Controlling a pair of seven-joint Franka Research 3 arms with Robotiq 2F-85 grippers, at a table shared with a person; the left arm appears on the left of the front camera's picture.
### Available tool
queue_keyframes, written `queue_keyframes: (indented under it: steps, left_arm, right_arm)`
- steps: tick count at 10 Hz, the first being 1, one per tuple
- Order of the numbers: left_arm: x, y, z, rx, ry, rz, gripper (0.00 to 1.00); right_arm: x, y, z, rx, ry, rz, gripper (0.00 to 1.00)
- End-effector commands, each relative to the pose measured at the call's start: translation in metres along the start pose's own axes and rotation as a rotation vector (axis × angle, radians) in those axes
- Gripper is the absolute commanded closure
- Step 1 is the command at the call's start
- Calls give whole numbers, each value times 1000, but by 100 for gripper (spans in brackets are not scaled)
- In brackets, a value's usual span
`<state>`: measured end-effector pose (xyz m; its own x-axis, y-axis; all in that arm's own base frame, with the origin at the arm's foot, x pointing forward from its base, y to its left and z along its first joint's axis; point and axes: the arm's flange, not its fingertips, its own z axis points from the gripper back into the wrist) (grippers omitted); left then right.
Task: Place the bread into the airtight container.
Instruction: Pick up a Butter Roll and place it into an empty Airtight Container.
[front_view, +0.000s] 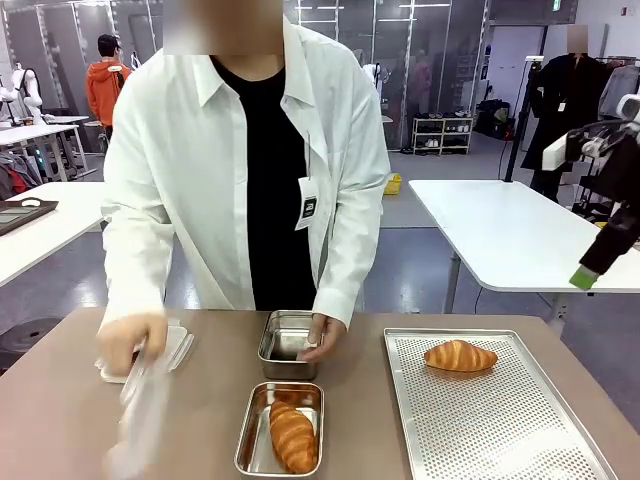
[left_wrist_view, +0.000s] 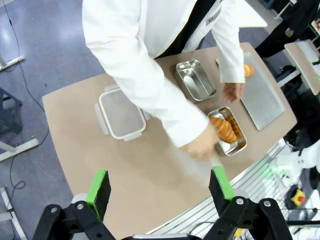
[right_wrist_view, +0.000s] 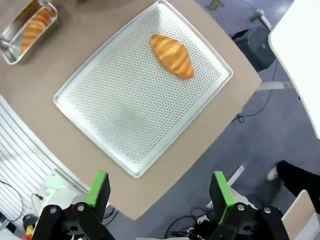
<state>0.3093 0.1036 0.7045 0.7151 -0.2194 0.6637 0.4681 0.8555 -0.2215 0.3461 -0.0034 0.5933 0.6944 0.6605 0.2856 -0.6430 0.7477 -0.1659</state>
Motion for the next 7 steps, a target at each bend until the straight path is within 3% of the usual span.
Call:
queue_keyframes:
  steps: [1,6,7]
  left_arm:
    - [0,-1,1,-11,-1,-16,0]
    - [0,-1,1,-11,-1,-16,0]
    - [0,-1,1,-11,-1,-16,0]
  right_arm:
    - [12,-15,-36,34,-34,39,0]
    - [60,-36,-140,290,-117,90,0]
    - [51,-48,-135,318,-200,44,0]
